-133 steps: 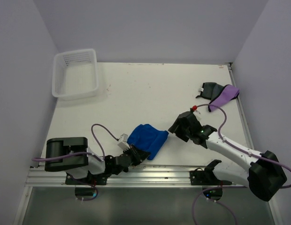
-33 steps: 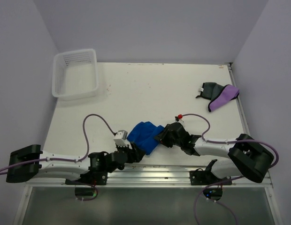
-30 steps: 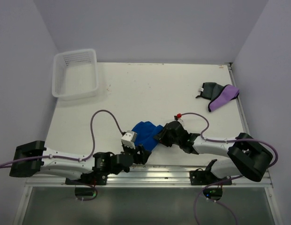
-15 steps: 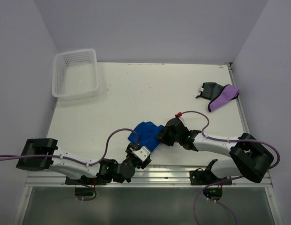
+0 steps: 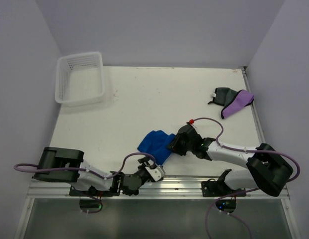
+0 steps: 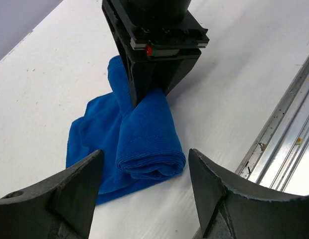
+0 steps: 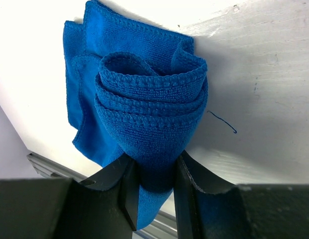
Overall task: Roll the towels
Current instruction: Roll the towel
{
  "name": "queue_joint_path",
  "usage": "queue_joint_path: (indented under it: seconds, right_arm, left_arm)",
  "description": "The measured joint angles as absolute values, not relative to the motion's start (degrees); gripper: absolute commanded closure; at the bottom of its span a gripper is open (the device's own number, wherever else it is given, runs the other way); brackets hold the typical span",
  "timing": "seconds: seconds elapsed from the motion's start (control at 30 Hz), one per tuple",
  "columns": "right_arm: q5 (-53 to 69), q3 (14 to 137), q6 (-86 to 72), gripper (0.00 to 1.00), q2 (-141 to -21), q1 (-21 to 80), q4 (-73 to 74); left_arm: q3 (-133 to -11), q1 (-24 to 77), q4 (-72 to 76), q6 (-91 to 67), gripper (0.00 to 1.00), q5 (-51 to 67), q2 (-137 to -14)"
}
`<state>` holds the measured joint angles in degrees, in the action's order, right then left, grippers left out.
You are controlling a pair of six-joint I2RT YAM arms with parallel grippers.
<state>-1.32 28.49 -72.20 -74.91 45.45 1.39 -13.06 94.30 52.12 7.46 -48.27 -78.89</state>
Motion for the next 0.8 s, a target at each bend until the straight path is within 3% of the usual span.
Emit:
queue_joint_path:
  seconds: [0.43,0.63,0.8]
  right_arm:
    - [-0.4,28.5,-71.4,0.91,-73.6,44.6,3.4]
    - [-0.4,28.5,-71.0,0.91,-73.4,44.2,3.9]
    - [-0.4,28.5,-70.9,0.91,-73.4,44.1,4.0]
  left_arm:
    - [-16.2,92.3,59.5,9.8,0.30,-43.1,-92.4]
    - [-18.5,90.2,59.0,9.0,0.37,-41.7,-94.9]
    - [-19.6,87.2,57.6,7.4,0.53,-39.2,-95.7]
